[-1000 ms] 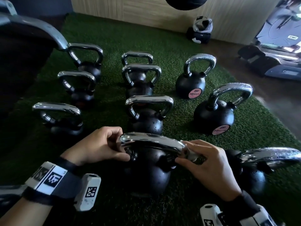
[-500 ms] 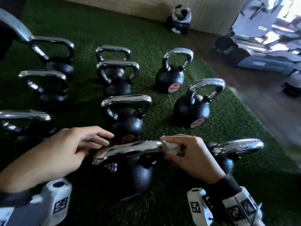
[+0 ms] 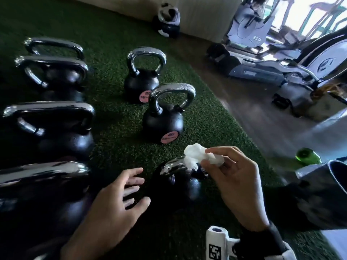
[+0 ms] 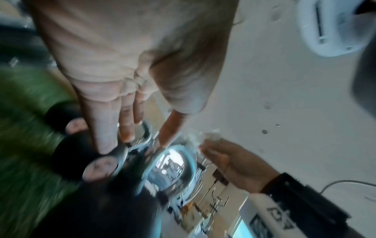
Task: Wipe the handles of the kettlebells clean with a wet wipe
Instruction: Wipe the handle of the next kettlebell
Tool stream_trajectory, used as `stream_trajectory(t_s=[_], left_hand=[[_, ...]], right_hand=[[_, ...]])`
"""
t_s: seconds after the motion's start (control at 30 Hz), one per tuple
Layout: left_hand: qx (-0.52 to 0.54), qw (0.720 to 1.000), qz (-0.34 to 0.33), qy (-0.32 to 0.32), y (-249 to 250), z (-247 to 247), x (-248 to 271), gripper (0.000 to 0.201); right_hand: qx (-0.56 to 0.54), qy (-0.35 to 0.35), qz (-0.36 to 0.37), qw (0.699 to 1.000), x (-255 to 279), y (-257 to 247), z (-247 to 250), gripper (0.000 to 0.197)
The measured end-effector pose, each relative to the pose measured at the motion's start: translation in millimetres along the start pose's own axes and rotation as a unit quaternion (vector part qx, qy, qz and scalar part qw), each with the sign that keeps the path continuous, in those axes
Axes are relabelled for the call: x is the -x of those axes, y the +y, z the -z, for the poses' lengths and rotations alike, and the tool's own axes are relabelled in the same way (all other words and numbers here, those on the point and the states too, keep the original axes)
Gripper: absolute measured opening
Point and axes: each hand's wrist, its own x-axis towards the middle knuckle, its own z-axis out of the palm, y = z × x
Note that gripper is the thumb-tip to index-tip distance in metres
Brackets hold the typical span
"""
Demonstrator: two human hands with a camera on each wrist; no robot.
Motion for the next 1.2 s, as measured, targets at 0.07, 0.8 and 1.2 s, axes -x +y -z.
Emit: stream_trajectory(t_s=[0.07,0.8,1.2], left_hand=[[-0.015,0.999,0.029,0.003,-13.7,-29.4,-13.9,0.07],[0.175,0.961,-0.003,0.214,-68.9,-144.5,-96.4,0.071],[0.177,0.981,-0.066,0.045,-67.0,-107.1,-117.6,0.059]], right_hand=[[0.001,0.045,-0.007,0.999,0.5,5.2,14.8,0.025],[0.125,0.201,0.026,0.971,-4.6,41.3,28.2,0.018],[0.256,0.124,0.135,0.949,-6.3,34.1,-12.9,0.021]])
